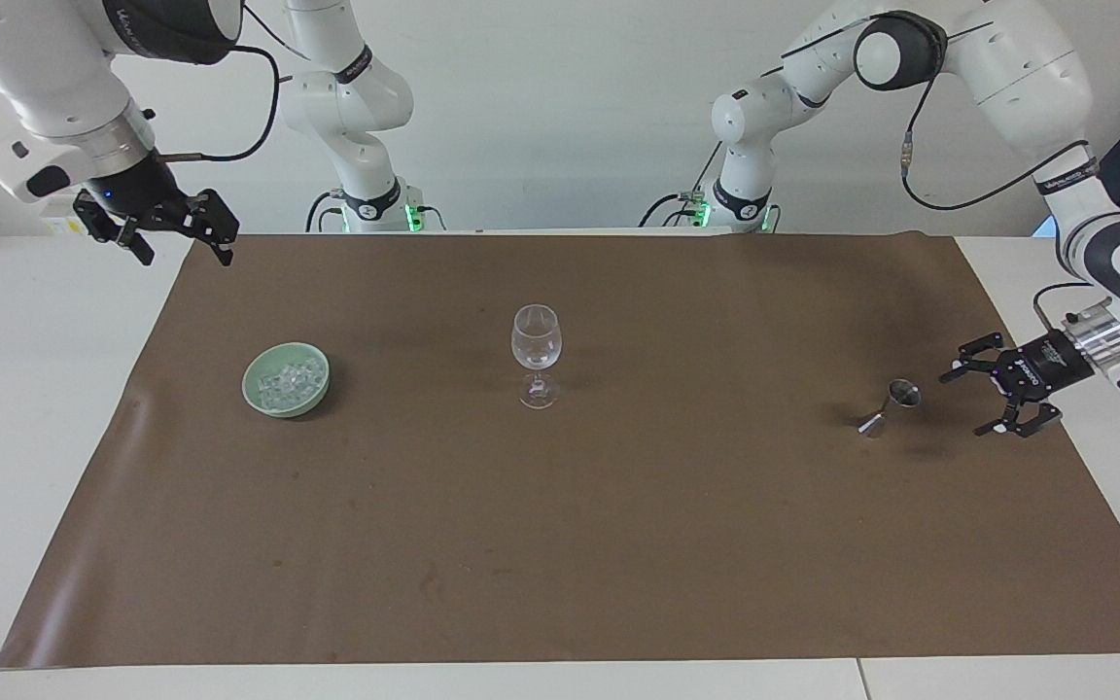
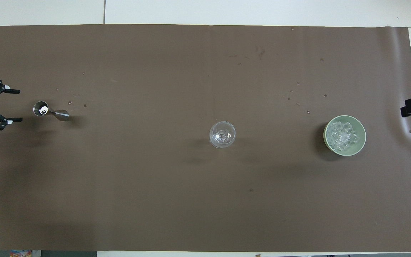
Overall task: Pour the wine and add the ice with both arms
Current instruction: 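Lower the left gripper onto the silver jigger and close it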
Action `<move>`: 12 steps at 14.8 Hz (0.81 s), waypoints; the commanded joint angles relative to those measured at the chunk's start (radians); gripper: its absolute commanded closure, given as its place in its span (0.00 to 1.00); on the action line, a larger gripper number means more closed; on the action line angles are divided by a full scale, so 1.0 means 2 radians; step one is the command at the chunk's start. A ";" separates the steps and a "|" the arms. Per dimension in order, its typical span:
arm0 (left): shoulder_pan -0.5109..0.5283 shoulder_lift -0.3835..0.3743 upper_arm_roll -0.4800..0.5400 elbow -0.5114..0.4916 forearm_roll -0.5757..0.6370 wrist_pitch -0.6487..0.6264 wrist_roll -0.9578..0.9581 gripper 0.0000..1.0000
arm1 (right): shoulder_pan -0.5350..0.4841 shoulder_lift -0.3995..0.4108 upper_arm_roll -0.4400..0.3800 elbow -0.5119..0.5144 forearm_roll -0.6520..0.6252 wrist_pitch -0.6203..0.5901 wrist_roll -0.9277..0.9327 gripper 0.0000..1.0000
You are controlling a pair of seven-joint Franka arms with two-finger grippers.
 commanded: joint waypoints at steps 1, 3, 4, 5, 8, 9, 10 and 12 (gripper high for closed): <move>0.003 -0.047 -0.003 -0.083 -0.035 0.033 -0.004 0.00 | -0.005 -0.008 0.002 -0.009 0.009 0.004 -0.008 0.00; -0.003 -0.059 -0.003 -0.115 -0.088 0.053 -0.004 0.00 | -0.005 -0.008 0.002 -0.009 0.009 0.004 -0.008 0.00; -0.007 -0.061 -0.003 -0.123 -0.103 0.062 -0.003 0.00 | -0.005 -0.008 0.002 -0.009 0.009 0.004 -0.008 0.00; -0.010 -0.064 -0.003 -0.137 -0.105 0.075 -0.003 0.00 | -0.005 -0.008 0.002 -0.009 0.009 0.004 -0.008 0.00; -0.010 -0.072 -0.004 -0.161 -0.117 0.096 0.002 0.00 | -0.005 -0.008 0.002 -0.009 0.009 0.004 -0.008 0.00; -0.012 -0.071 -0.008 -0.164 -0.128 0.113 0.004 0.00 | -0.005 -0.008 0.002 -0.009 0.009 0.004 -0.008 0.00; -0.021 -0.071 -0.010 -0.168 -0.136 0.129 0.004 0.00 | -0.005 -0.008 0.002 -0.009 0.009 0.004 -0.008 0.00; -0.026 -0.075 -0.011 -0.188 -0.140 0.145 0.008 0.00 | -0.005 -0.008 0.002 -0.009 0.009 0.004 -0.008 0.00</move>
